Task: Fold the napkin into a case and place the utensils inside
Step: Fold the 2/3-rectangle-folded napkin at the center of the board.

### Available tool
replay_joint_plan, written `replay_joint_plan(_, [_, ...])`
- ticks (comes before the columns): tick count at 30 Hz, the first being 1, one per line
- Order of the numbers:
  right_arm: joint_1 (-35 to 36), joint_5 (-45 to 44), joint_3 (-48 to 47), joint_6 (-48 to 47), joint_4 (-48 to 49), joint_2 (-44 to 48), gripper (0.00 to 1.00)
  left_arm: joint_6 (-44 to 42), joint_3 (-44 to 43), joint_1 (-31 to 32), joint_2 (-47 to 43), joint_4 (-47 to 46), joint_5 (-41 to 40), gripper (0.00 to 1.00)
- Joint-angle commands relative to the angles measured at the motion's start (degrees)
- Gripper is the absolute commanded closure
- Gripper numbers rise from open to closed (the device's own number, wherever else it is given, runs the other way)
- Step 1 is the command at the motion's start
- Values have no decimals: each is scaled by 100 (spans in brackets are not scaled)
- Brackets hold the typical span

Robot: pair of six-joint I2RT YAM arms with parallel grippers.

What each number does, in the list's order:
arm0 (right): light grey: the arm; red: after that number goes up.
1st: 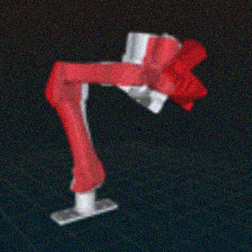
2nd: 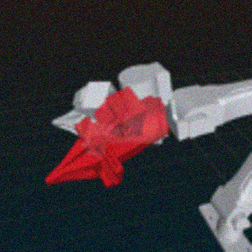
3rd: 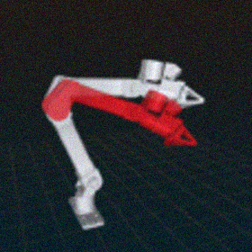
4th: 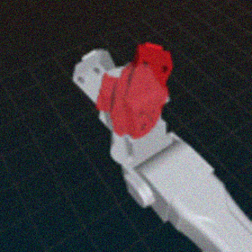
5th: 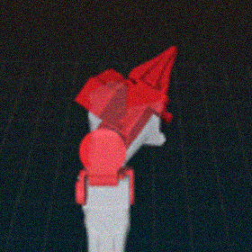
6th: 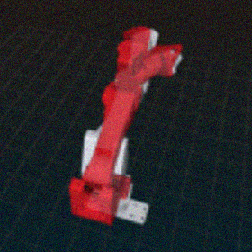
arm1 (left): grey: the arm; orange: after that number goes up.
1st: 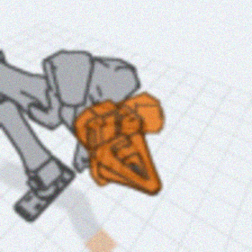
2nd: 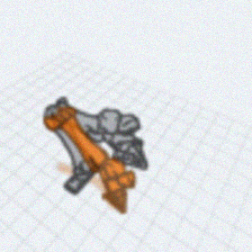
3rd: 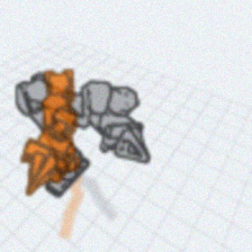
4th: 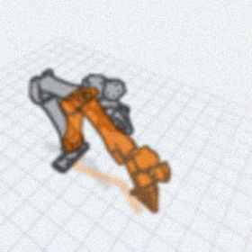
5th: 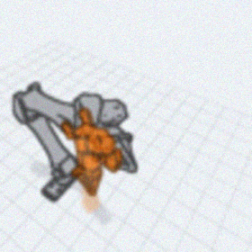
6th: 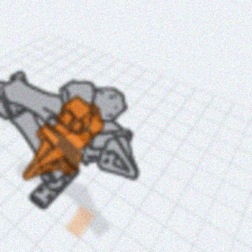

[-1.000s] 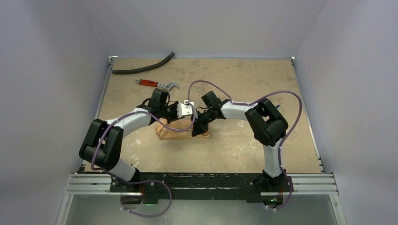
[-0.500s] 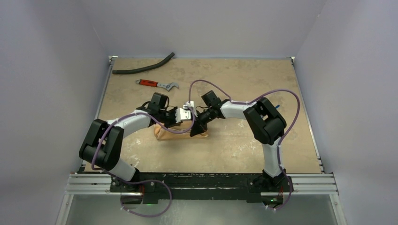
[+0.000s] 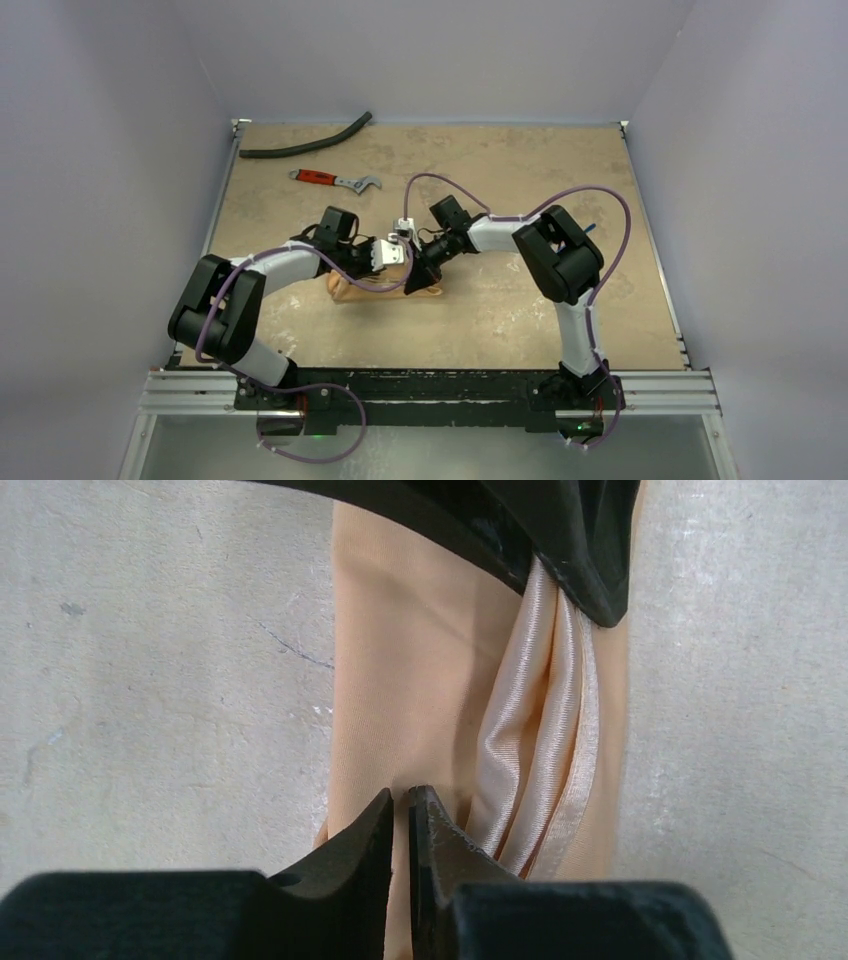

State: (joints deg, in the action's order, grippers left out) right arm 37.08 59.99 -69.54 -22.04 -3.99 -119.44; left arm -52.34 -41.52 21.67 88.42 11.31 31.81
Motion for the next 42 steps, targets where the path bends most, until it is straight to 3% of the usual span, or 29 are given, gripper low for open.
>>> replay_joint_plan(1, [-20, 56, -357, -103, -458, -123, 89, -381, 88, 75, -32, -246, -104, 92])
replay_joint_plan(5, [-14, -16, -592, -137, -780, -146, 89, -551, 205, 112, -31, -233, -119, 100])
replay_joint_plan(27, [56, 108, -2070, -212, -1767, -956, 88, -1666, 256, 519, -112, 676, 122, 100])
replay_joint_plan(38, [-464, 122, -938, 323, -961, -578, 89, -1462, -11, 495, -156, 820, 49, 100])
replay_joint_plan(42, [-470, 108, -907, 317, -902, -692, 89, -554, -306, 331, -197, 447, -10, 100])
